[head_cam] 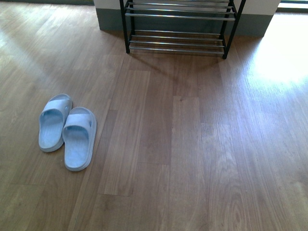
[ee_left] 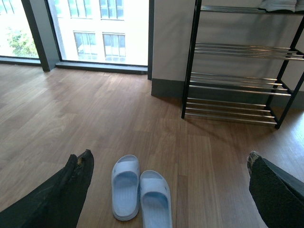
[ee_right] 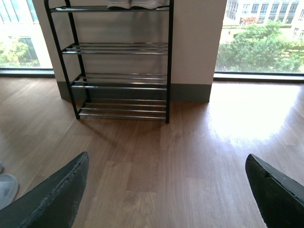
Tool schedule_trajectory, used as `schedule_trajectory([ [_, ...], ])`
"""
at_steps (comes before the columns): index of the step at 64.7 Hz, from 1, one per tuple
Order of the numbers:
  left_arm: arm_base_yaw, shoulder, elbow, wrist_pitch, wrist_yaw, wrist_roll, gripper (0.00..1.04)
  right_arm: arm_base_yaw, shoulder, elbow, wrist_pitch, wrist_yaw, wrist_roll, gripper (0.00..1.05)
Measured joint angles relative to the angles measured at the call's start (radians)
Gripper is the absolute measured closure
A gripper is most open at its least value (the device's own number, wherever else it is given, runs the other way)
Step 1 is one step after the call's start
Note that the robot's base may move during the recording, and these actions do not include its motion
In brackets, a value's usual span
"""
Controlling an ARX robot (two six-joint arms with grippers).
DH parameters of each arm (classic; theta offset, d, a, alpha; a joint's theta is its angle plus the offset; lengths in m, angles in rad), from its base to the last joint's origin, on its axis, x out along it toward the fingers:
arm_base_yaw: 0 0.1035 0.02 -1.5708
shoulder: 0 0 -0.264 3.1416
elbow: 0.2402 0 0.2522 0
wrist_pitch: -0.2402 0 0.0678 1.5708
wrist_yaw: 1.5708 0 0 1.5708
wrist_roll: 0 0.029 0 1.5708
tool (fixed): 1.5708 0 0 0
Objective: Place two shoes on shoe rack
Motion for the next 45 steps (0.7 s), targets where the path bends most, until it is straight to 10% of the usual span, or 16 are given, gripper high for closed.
schedule_trajectory([
  [45,0.0,0.0,0.0,0.0,-0.003,0.0,0.09,-0.001,-0.002,0.0,-0.001,-0.004,0.0,0.09],
])
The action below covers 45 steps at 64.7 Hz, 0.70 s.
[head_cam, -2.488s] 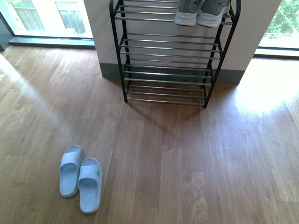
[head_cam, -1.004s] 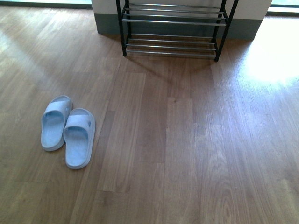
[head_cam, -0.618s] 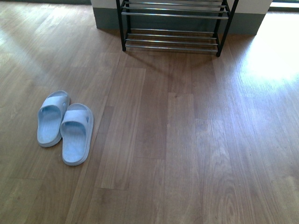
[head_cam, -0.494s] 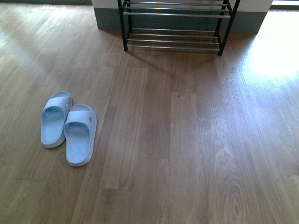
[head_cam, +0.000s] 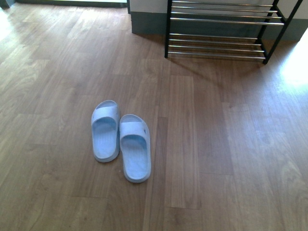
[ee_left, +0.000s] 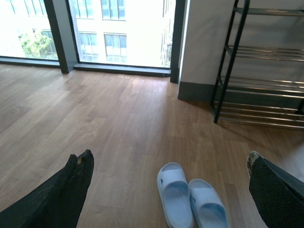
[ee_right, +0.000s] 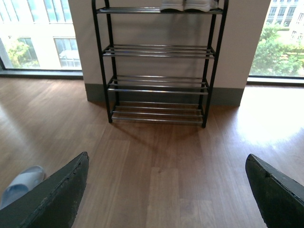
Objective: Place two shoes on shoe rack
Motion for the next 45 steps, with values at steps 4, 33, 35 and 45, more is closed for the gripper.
schedule_trajectory([
  [4,0.0,0.0,0.0,0.0,0.001,0.0,0.09,0.0,0.0,0.0,0.0,0.0,0.0,0.09],
  [33,0.0,0.0,0.0,0.0,0.003,0.0,0.09,0.0,0.001,0.0,0.0,0.004,0.0,0.09],
  [35,0.0,0.0,0.0,0.0,0.003,0.0,0.09,0.0,0.001,0.0,0.0,0.003,0.0,0.09],
  [45,0.0,0.0,0.0,0.0,0.003,0.0,0.09,0.003,0.008,0.001,0.001,0.0,0.013,0.09],
])
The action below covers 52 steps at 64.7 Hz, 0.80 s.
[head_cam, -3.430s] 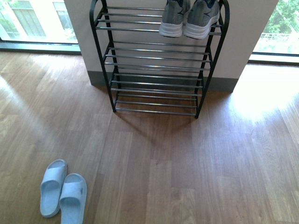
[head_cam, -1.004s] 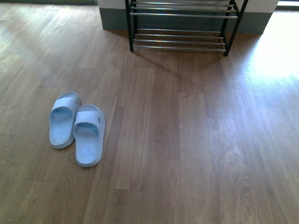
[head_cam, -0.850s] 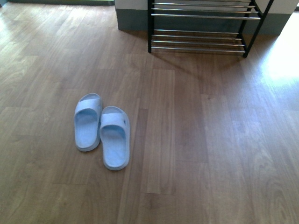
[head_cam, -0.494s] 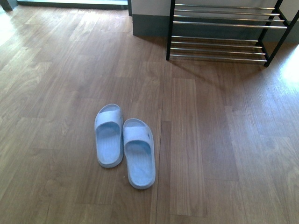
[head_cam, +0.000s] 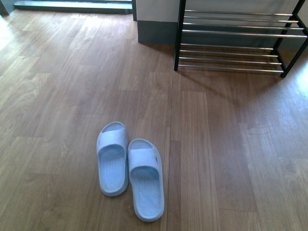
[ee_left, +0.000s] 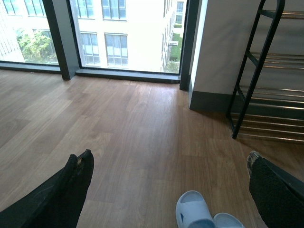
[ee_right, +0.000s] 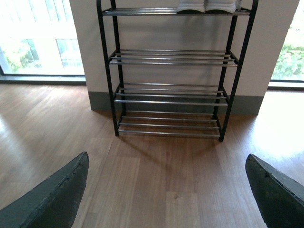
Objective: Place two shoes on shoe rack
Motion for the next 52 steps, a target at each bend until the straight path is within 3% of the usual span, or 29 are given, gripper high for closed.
schedule_trajectory([
  [7,0.0,0.0,0.0,0.0,0.0,0.0,0.09,0.08,0.176,0.02,0.1,0.075,0.071,0.09],
  [14,0.0,0.0,0.0,0.0,0.0,0.0,0.09,0.225,0.507,0.074,0.308,0.134,0.107,0.09],
  [19,0.0,0.0,0.0,0.0,0.0,0.0,0.09,0.36,0.912,0.163,0.542,0.158,0.154,0.09],
  [25,0.0,0.0,0.0,0.0,0.0,0.0,0.09,0.452,1.32,0.282,0.679,0.174,0.209,0.09],
  [39,0.0,0.0,0.0,0.0,0.0,0.0,0.09,0.584,1.966,0.561,0.673,0.199,0.256,0.09],
  [52,0.0,0.0,0.0,0.0,0.0,0.0,0.09,0.631,2.356,0.845,0.548,0.2,0.281,0.09],
])
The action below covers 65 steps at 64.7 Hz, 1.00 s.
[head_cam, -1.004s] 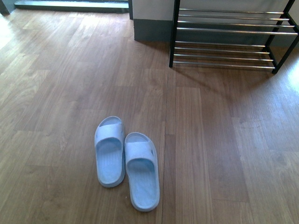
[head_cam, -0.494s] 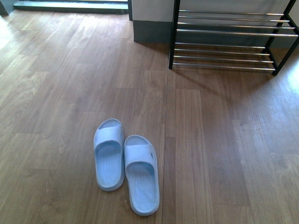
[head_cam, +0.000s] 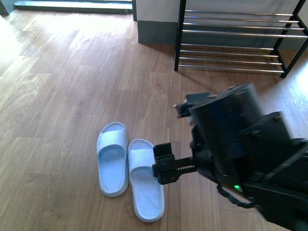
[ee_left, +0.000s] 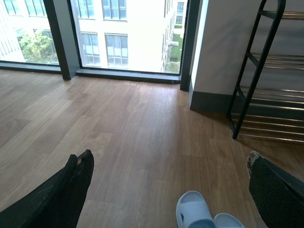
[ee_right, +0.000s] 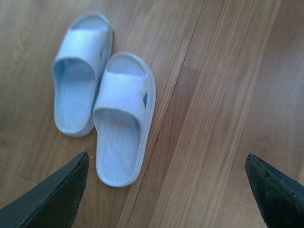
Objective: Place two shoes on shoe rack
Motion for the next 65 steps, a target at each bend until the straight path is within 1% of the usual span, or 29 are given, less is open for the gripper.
schedule_trajectory([
  [18,0.0,0.0,0.0,0.0,0.0,0.0,0.09,0.006,0.293,0.289,-0.105,0.016,0.0,0.09],
  [30,0.0,0.0,0.0,0.0,0.0,0.0,0.09,0.002,0.459,0.469,-0.166,0.001,-0.007,0.09],
  [57,0.0,0.0,0.0,0.0,0.0,0.0,0.09,-0.019,0.62,0.746,-0.224,-0.017,-0.024,0.09],
  [59,0.0,0.0,0.0,0.0,0.0,0.0,0.09,-0.021,0.624,0.754,-0.224,-0.018,-0.023,0.11],
  [65,0.0,0.0,0.0,0.0,0.0,0.0,0.09,-0.023,0.633,0.774,-0.229,-0.031,-0.024,0.25],
])
